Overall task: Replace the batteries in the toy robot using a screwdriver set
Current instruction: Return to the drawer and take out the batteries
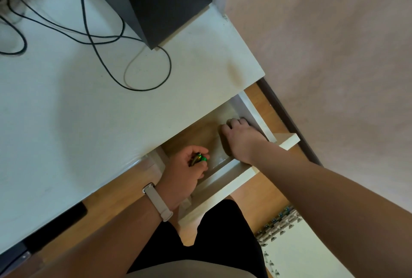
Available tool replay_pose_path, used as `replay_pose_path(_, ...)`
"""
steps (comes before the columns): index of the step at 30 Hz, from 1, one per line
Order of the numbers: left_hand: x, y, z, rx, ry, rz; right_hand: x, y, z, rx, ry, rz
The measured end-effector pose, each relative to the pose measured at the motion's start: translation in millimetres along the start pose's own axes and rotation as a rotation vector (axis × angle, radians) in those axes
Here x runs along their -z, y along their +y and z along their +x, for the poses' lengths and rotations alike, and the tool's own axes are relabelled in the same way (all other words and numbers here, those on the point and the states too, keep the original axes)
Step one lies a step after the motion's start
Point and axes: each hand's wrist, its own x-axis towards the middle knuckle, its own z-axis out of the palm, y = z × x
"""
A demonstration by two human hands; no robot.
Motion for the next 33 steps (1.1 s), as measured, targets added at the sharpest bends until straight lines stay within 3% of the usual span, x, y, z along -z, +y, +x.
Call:
replay_pose_path(7, 0, -2, 0, -0.02, -0.013, 0.043, -7, 4, 7, 0.021, 0.048, 0.05)
replay_pose_path(18, 0, -4, 0, -0.044, -0.006, 0.067, -4, -1, 8, -0.091, -0.078, -0.061)
replay_pose_path(25, -2, -1, 1, -0.035, 0.033, 0.051, -5, -1, 14, -0.032, -0.167, -0.143)
replay_pose_path(29, -4, 0, -1, -0.039, 0.075, 0.053, -13, 5, 18, 0.012, -0.171, -0.056)
replay_pose_path(33, -6, 0, -2, -0.027, 0.148, 0.068, -11, 13, 17, 0.007, -0.22, 0.195)
